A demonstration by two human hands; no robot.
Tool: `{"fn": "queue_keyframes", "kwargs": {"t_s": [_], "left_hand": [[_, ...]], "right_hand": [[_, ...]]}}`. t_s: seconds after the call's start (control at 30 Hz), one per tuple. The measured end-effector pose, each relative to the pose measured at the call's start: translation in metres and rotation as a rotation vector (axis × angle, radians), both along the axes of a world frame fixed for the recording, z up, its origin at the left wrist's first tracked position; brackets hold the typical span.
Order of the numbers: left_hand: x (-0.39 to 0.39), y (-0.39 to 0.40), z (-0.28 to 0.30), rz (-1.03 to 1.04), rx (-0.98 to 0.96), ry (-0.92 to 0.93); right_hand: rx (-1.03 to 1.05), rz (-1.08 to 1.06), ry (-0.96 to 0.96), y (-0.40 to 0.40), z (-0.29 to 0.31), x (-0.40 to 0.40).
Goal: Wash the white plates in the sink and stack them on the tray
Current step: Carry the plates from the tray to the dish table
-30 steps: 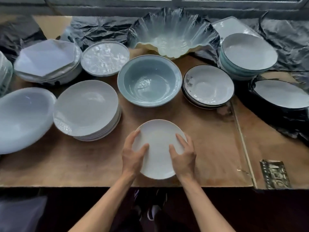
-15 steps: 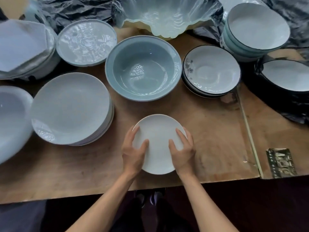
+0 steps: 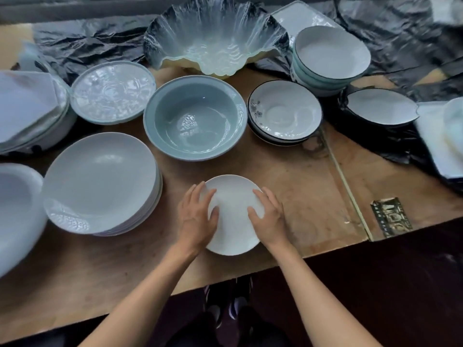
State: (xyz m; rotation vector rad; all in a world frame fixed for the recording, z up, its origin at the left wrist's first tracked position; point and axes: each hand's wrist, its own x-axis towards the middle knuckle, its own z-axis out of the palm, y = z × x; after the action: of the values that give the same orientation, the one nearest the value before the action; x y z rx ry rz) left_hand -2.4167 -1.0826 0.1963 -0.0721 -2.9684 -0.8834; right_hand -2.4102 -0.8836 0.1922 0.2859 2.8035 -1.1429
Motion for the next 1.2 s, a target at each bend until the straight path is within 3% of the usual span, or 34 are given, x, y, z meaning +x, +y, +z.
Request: {"fn": "queue_keyframes", "kwargs": {"t_s": [0.1, 0.27, 0.57, 0.8, 1.2], "left_hand": [[-0.012, 0.008, 0.016, -0.176, -0.12, 0.094], [-0.027, 0.058, 0.046, -0.511, -0.133, 0.003], [0.021, 0.219, 0.083, -1.086, -0.346, 0.027], [0.164, 0.354, 0.102, -1.424, -0.378, 0.087], [0.513, 0.51, 0.128, -1.892, -0.357, 0.249]], "right_hand": [[0.072, 0.022, -0.035, 0.019, 0.013, 0.008], [0.246, -0.04, -0.099, 0.063, 0.034, 0.044], [0.382, -0.398, -0.178, 0.163, 0.068, 0.19], [0.365, -0.785, -0.167, 0.229, 0.081, 0.373], [0.344, -1.246, -0.259, 0.279, 0.112, 0.732]]}}
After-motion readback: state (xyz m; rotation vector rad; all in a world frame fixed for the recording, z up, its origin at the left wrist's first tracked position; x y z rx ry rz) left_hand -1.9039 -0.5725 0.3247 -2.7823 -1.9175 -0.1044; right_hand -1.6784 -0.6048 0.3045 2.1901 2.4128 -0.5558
